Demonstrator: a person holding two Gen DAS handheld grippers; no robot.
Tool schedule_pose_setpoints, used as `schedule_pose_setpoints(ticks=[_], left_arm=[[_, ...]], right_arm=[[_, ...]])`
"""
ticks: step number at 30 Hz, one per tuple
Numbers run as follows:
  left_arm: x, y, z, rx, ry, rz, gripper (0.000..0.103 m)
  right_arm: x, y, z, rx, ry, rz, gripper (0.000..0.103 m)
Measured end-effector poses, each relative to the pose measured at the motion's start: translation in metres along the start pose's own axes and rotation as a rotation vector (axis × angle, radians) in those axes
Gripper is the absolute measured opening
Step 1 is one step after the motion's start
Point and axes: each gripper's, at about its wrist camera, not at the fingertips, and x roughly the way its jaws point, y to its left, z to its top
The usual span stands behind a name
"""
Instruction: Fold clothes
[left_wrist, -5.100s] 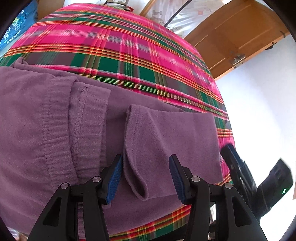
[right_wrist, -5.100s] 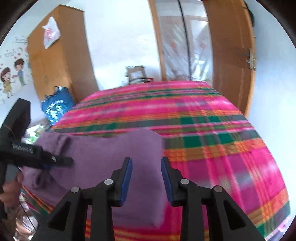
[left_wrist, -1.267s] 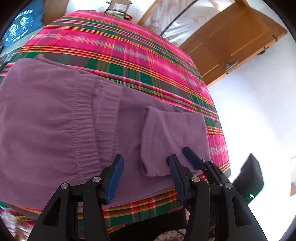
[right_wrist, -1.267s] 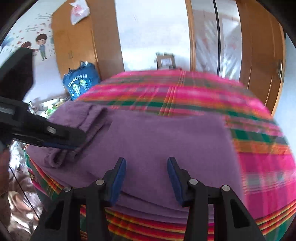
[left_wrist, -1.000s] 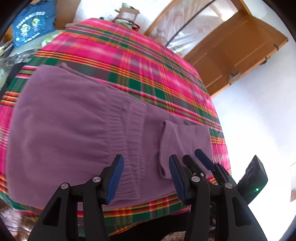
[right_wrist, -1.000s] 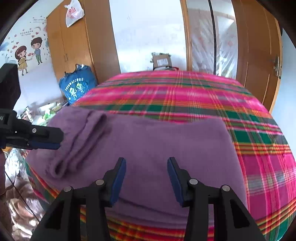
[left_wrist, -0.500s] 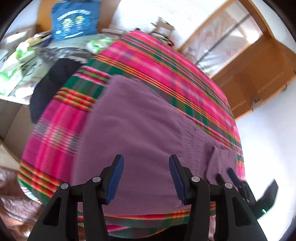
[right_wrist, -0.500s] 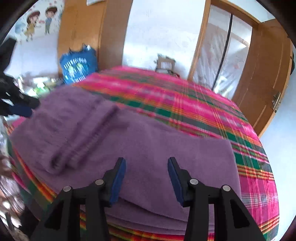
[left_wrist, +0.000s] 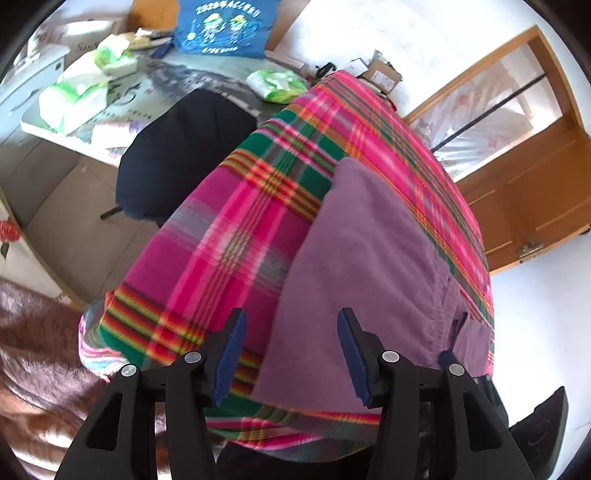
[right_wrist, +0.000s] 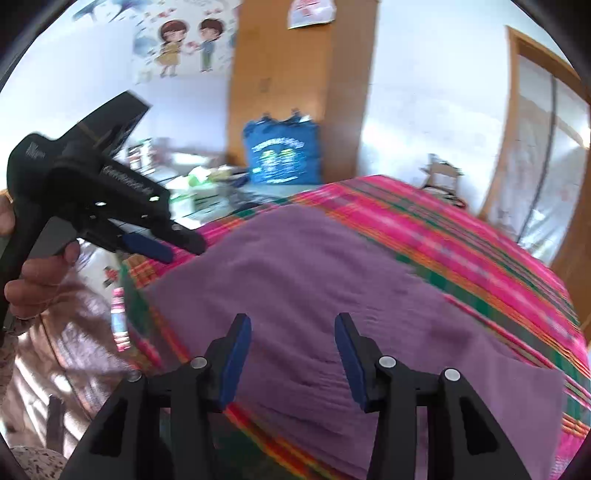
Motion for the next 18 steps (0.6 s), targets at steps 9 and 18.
schedule_pose_setpoints(ticks=[9, 18], left_arm=[[0.008, 0.018, 0.002, -0.058, 0.074, -0.139, 0.053], [0.019, 0.011, 0.011, -0.069, 0.166, -0.224, 0.053]], right_arm=[[0.017, 0.050, -0.006, -0.093, 0.005, 0.111, 0.048], [0.038, 0.062, -0.002, -0.127, 0.003, 0.120, 0.049]])
